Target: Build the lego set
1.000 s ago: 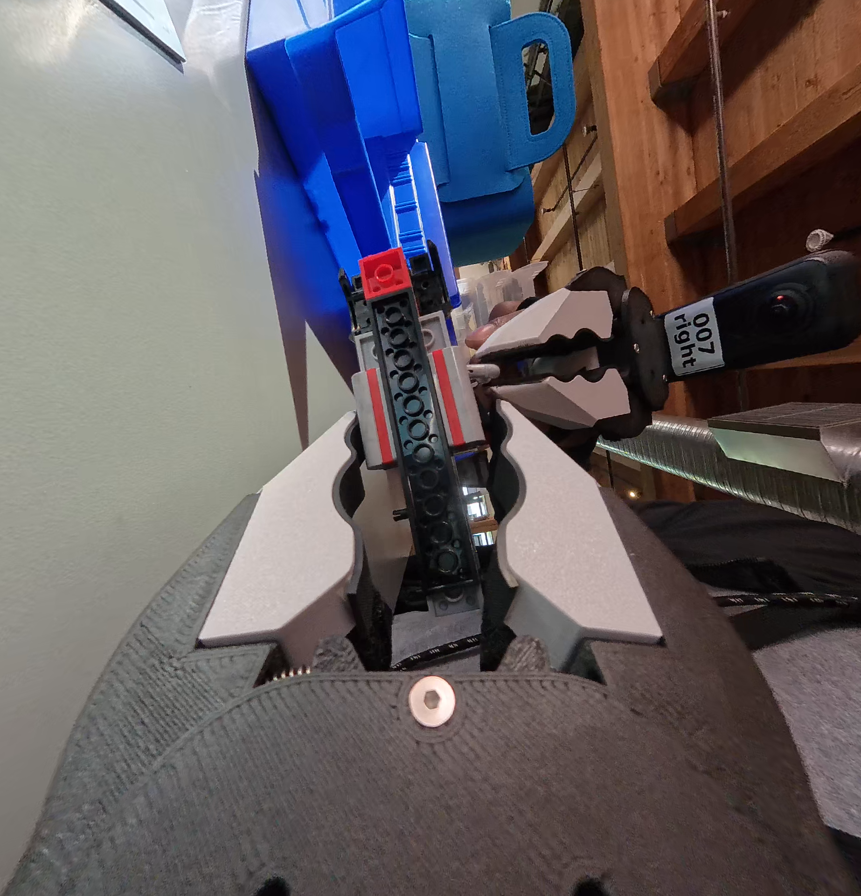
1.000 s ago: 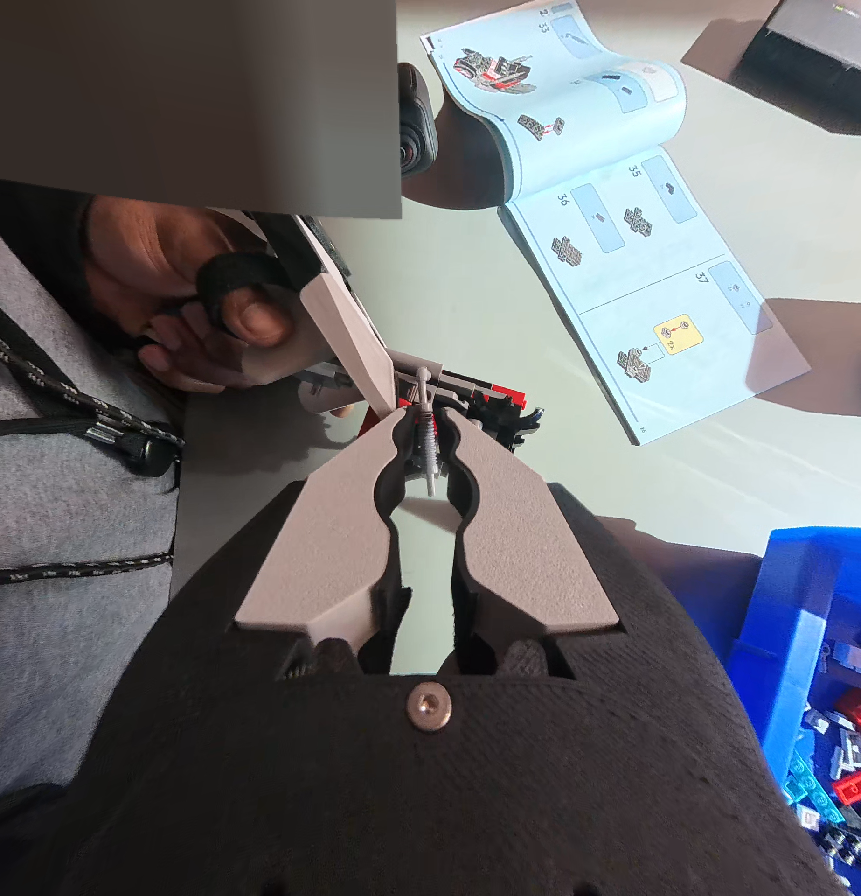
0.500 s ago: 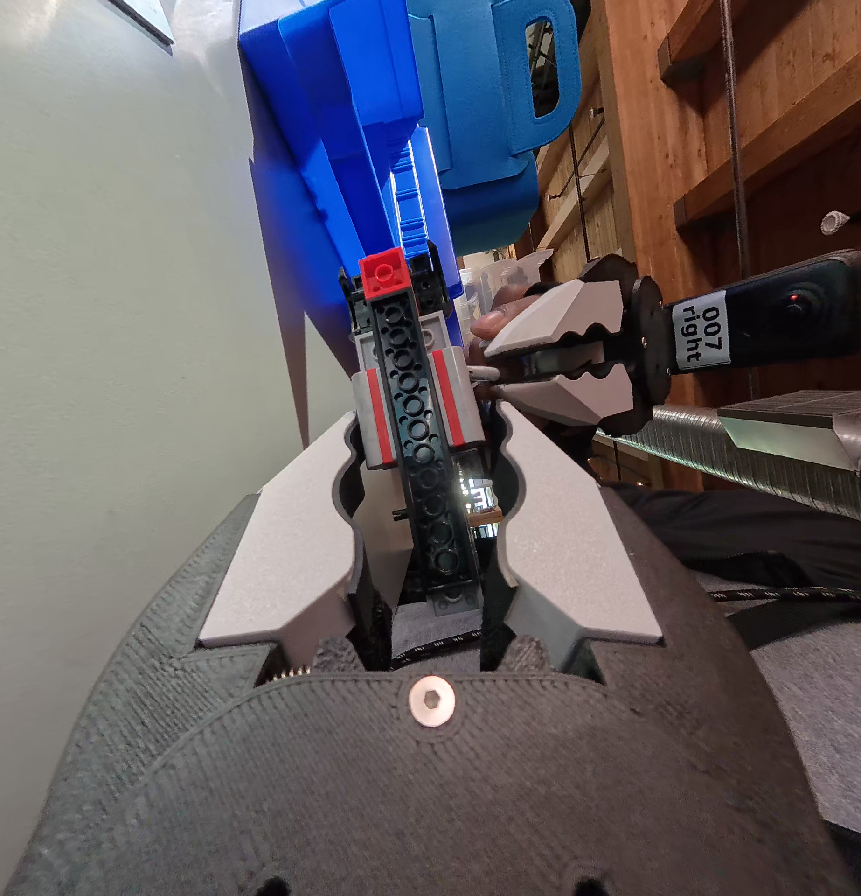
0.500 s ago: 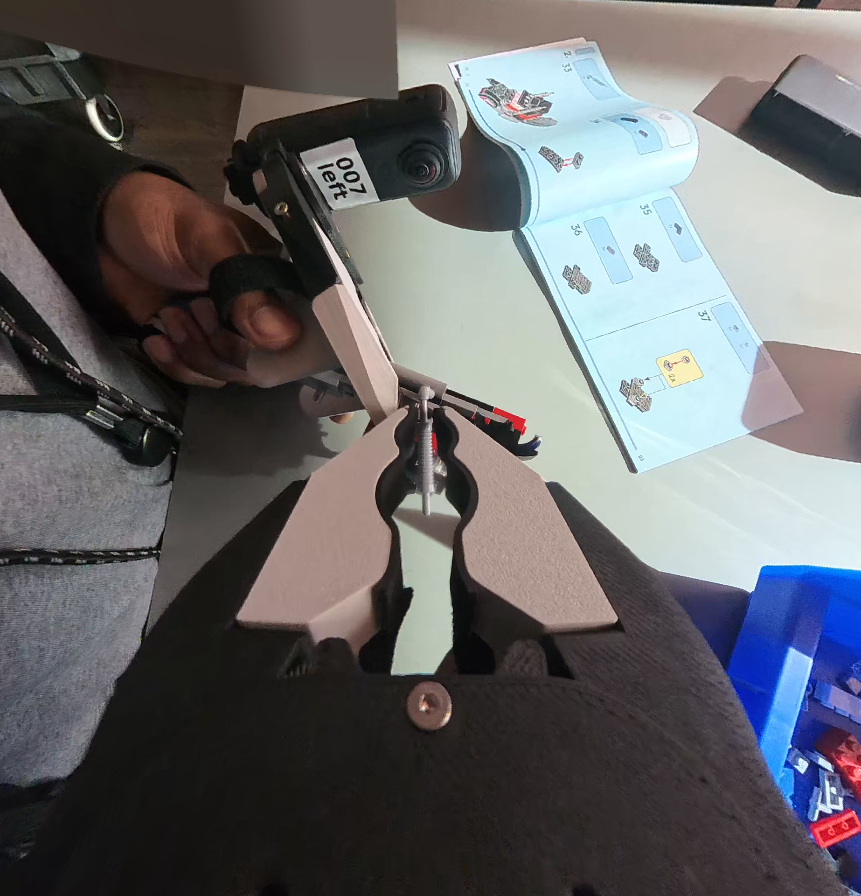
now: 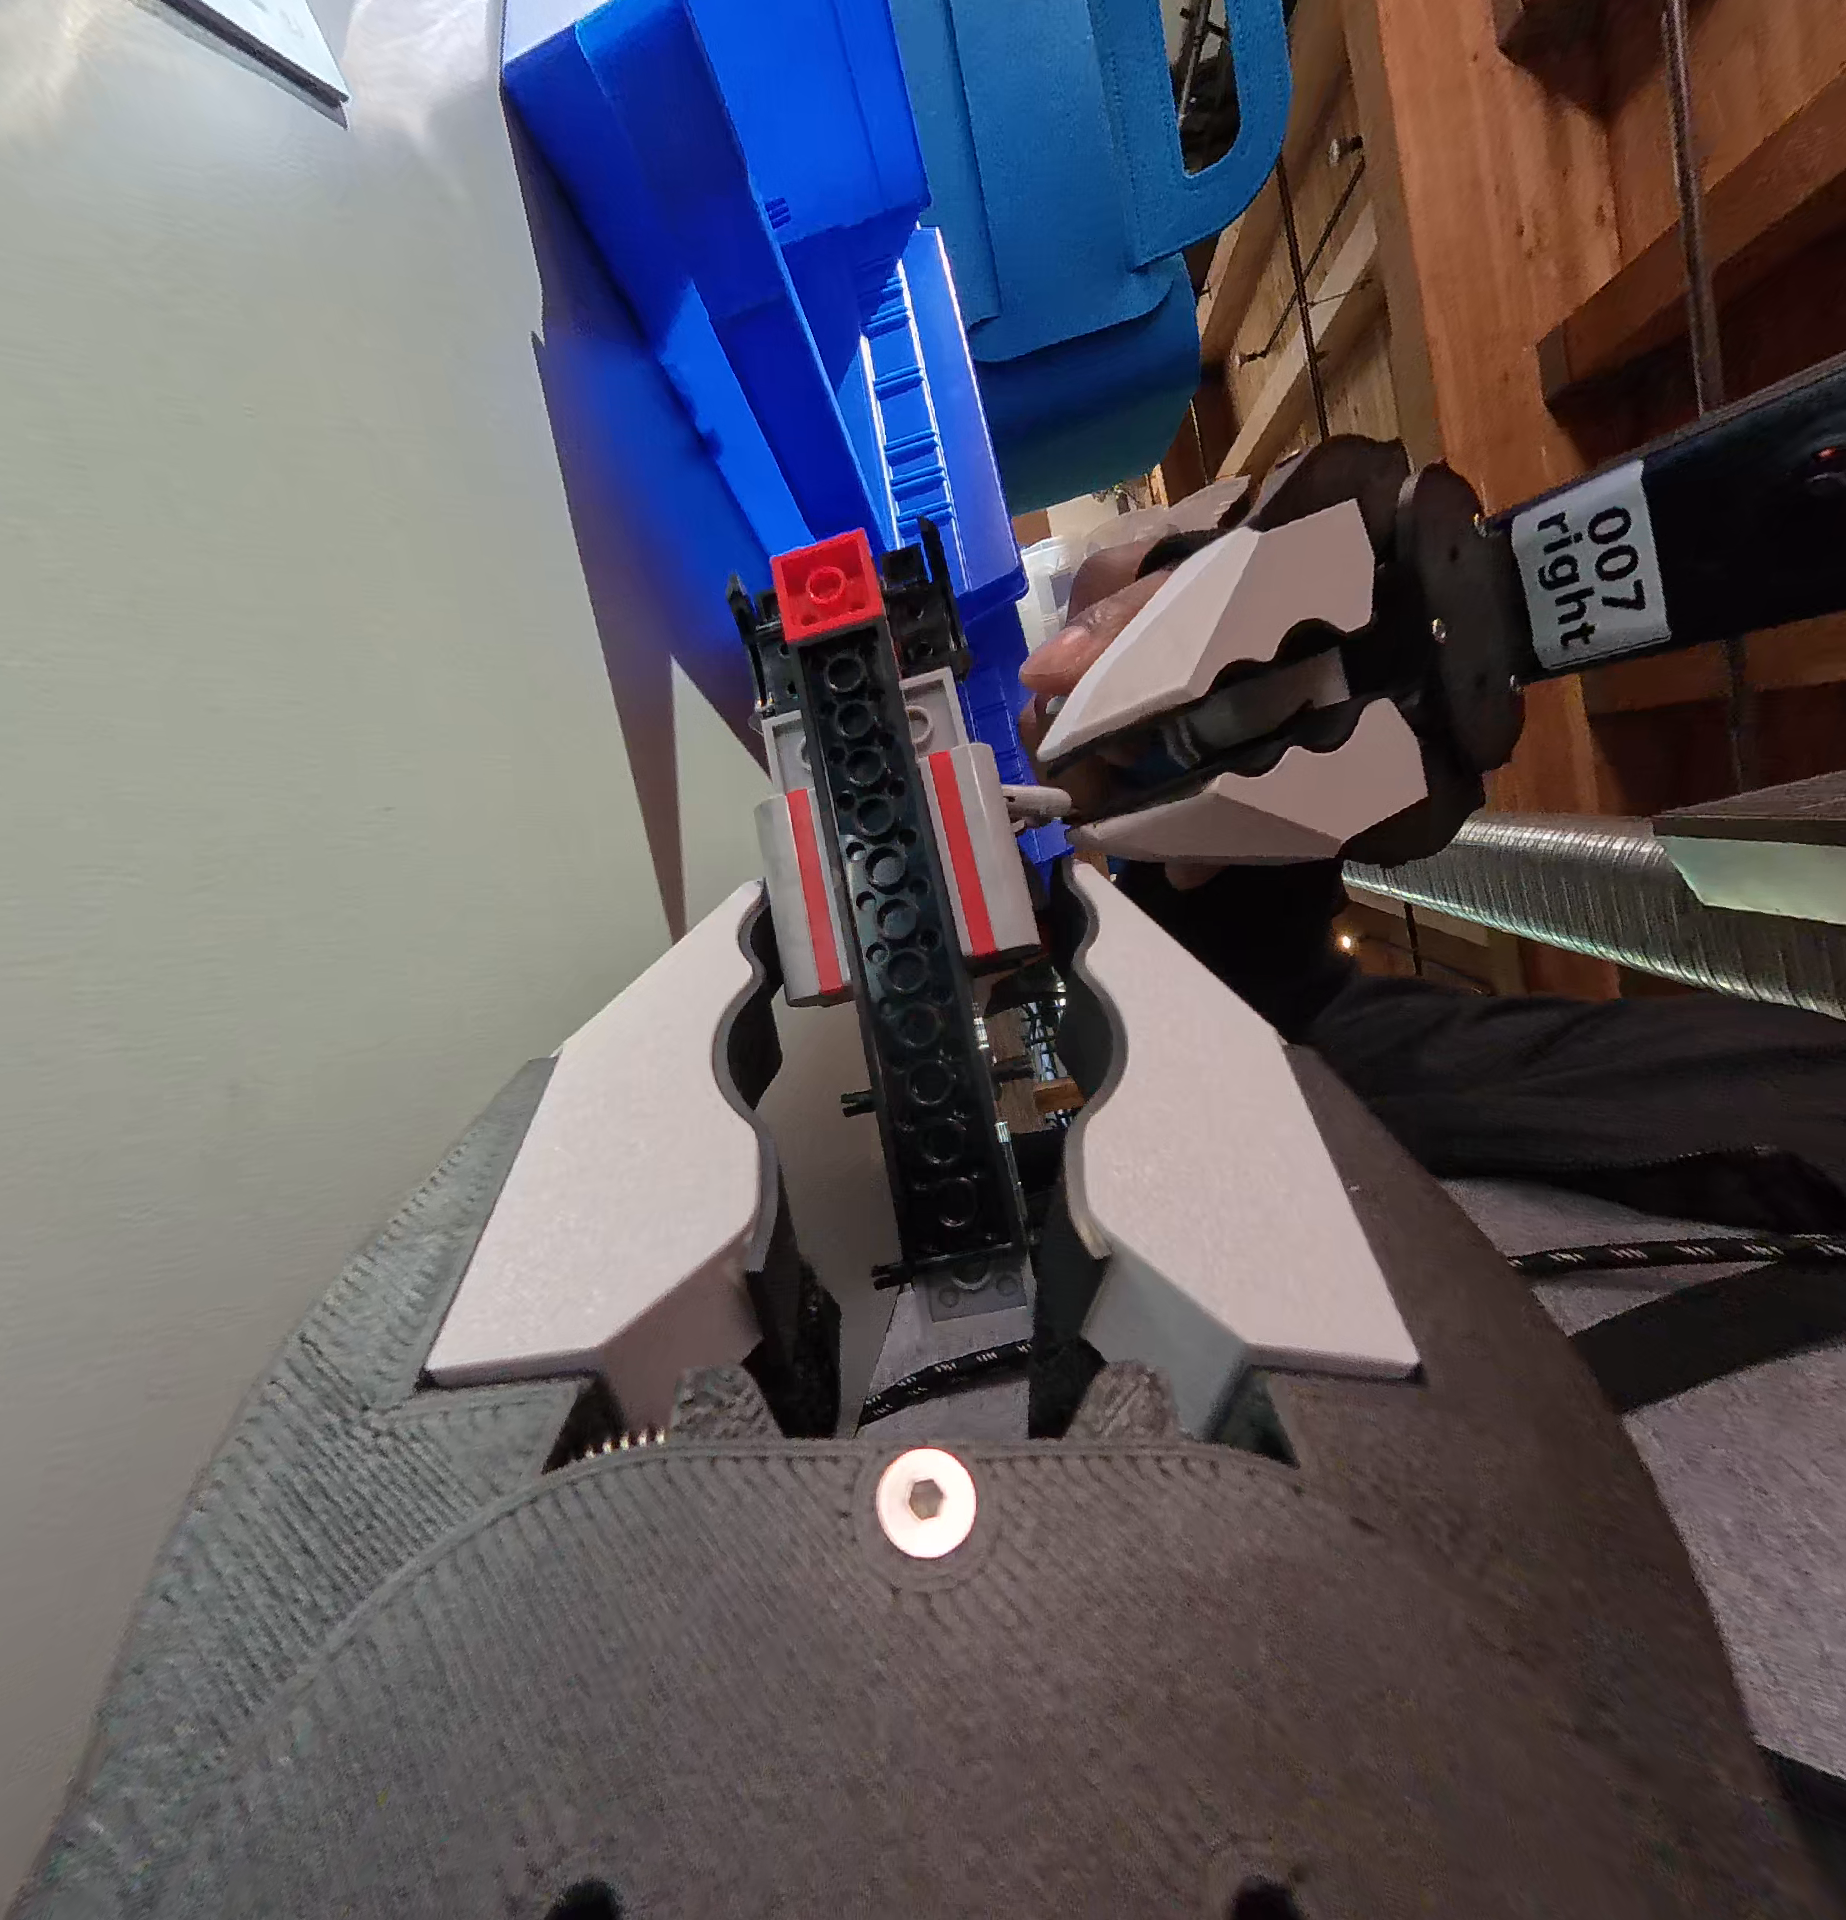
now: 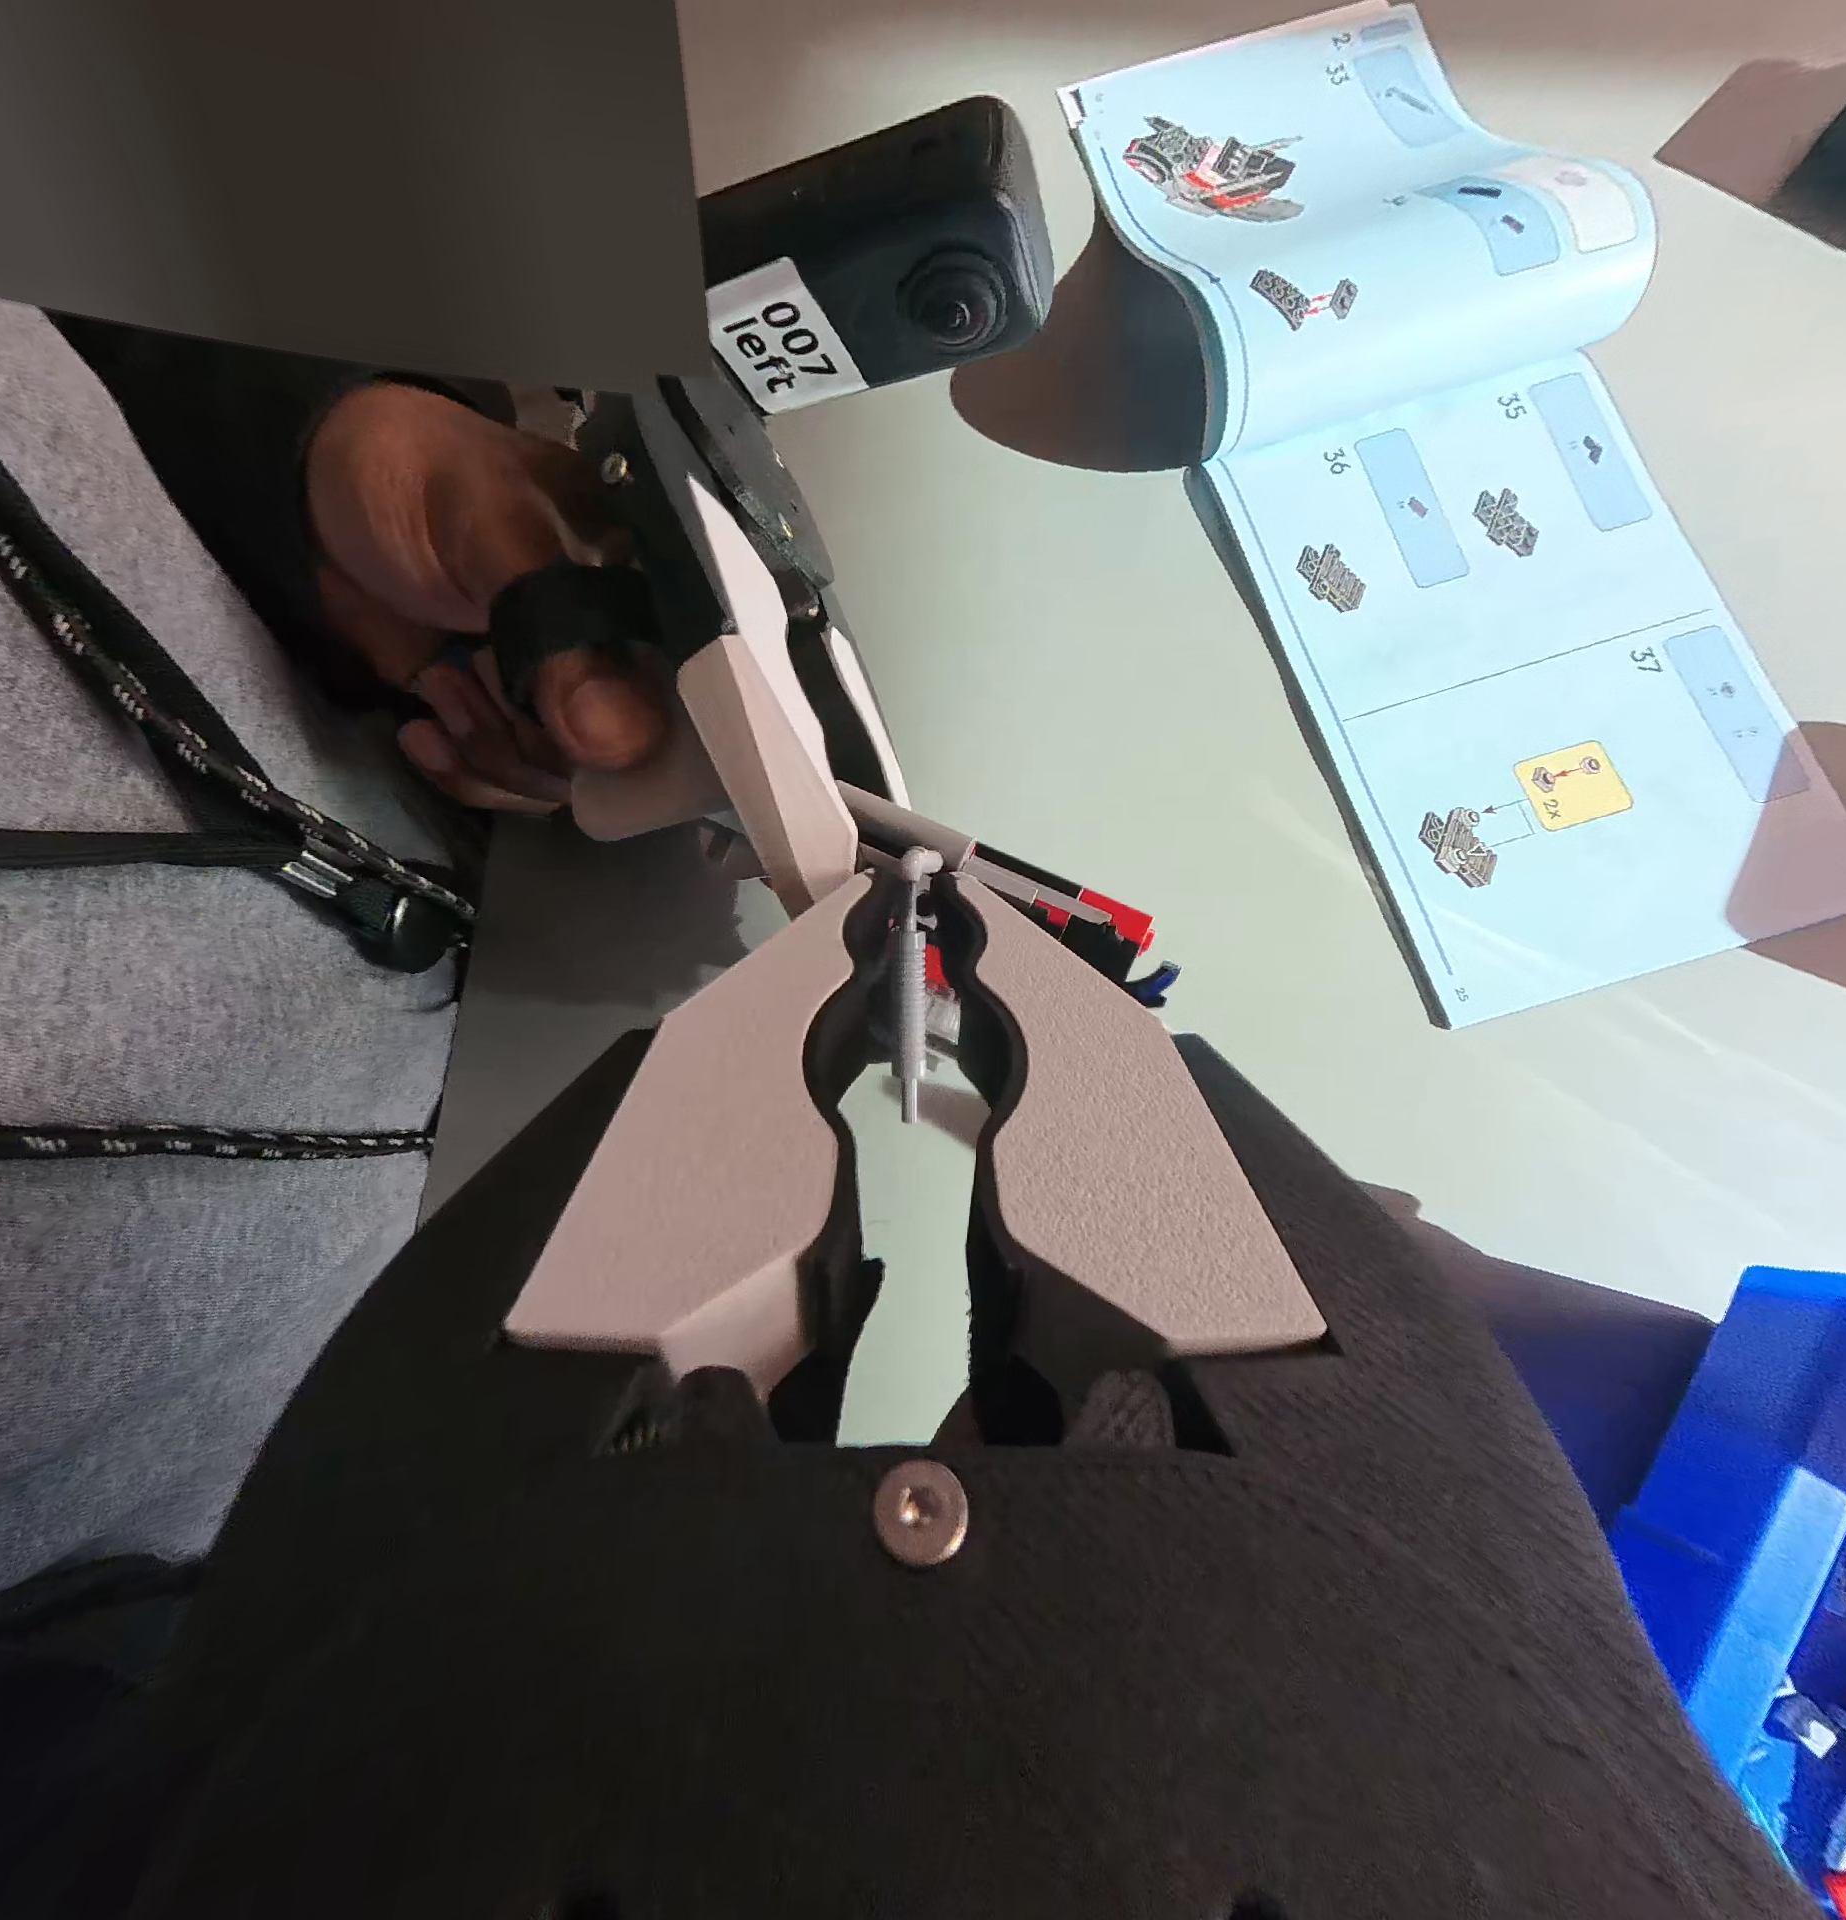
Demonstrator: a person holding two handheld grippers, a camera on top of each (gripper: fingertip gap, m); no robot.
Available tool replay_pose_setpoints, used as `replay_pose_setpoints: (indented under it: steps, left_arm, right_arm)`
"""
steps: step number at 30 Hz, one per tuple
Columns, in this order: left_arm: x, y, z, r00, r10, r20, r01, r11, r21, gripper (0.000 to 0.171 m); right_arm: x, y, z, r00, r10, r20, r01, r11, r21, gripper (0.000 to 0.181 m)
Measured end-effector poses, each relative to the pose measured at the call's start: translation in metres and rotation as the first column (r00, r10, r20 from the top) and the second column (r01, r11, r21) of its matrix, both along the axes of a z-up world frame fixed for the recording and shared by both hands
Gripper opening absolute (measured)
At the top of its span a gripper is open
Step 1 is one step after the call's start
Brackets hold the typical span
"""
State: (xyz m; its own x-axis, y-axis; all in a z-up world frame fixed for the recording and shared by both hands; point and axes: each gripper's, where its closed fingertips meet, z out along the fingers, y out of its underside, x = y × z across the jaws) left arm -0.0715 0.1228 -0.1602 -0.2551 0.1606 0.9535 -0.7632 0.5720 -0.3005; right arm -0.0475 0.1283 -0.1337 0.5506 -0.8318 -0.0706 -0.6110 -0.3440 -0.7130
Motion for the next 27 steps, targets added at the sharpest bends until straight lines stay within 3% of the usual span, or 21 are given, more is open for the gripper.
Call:
replay_pose_setpoints:
  steps: [6,20,27]
  left_arm:
    - [-0.002,0.001,-0.001,0.999,-0.007,0.051,0.007,1.0,-0.004,0.052]
    - [0.006,0.001,-0.007,0.977,0.033,0.212,-0.032,0.999,-0.006,0.052]
    - [0.005,0.002,-0.012,0.957,0.03,0.287,-0.034,0.999,0.008,0.052]
  right_arm:
    - [-0.001,0.003,-0.005,0.999,0.024,-0.038,-0.025,1.0,-0.006,0.009]
    - [-0.002,-0.004,-0.01,0.989,-0.073,-0.128,0.066,0.996,-0.057,0.005]
    - [-0.004,-0.001,-0.014,0.985,-0.063,-0.161,0.051,0.995,-0.082,0.005]
